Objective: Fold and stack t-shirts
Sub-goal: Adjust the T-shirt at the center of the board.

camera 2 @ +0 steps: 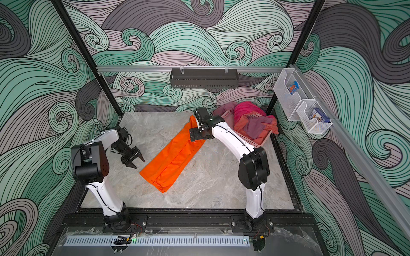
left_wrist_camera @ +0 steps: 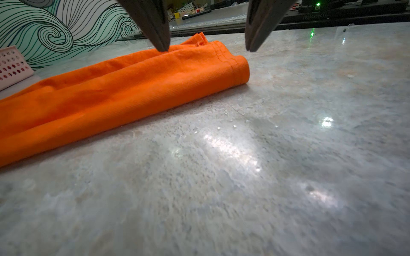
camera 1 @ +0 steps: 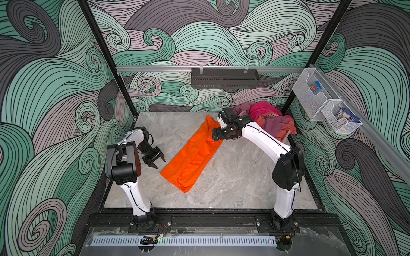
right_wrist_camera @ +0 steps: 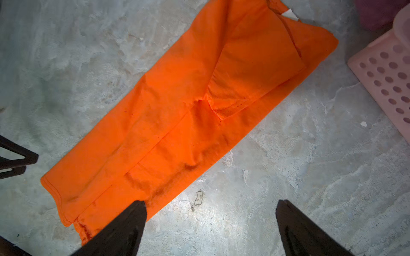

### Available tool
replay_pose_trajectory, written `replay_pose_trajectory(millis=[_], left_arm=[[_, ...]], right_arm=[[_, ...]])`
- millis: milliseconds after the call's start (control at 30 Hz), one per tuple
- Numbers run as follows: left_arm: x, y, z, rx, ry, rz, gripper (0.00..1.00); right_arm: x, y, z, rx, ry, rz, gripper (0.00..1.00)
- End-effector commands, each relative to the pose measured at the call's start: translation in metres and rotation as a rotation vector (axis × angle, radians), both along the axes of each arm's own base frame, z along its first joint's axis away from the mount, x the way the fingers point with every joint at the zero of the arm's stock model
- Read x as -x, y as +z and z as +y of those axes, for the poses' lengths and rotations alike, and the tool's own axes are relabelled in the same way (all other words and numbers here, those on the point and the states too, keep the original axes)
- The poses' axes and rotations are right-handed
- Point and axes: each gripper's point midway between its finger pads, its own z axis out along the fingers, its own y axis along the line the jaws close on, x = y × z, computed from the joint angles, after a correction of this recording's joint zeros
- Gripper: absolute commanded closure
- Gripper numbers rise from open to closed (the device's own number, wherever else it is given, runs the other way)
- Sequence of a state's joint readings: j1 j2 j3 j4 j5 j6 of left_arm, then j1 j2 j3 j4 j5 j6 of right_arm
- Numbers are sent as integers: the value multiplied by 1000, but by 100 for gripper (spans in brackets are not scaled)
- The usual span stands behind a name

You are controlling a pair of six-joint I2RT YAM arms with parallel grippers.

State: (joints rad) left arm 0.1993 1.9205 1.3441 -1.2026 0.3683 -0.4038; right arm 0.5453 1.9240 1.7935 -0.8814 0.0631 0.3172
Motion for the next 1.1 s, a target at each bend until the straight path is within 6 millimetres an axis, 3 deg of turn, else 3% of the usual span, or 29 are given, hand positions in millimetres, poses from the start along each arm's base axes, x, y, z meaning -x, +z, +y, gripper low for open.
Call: replay_pose_trajectory(millis=[0, 300, 433, 500, 633, 800, 900, 1067], left_arm=[[6, -6, -5, 15, -25, 16, 37], [20, -16, -16, 27, -68, 47, 39], [20, -20, -19, 32, -84, 47, 64], [19, -23, -19, 34, -87, 50, 71], [17, -25, -19, 35, -93, 53, 67], [16, -14, -17, 32, -117, 41, 40], [13, -10, -13, 5, -136, 17, 38], [22, -30, -10, -4, -146, 92, 44]], right_arm=[[6, 35, -9, -8, -5, -76, 4], [21, 36, -20, -11, -32, -66, 4], [27, 37, -26, -2, -37, -70, 4], [31, 37, -29, 0, -40, -70, 4], [37, 35, -32, 2, -44, -62, 4], [44, 33, -36, 3, -49, -51, 4], [46, 31, -37, 7, -49, -45, 4], [44, 36, -35, 2, -36, -54, 4]])
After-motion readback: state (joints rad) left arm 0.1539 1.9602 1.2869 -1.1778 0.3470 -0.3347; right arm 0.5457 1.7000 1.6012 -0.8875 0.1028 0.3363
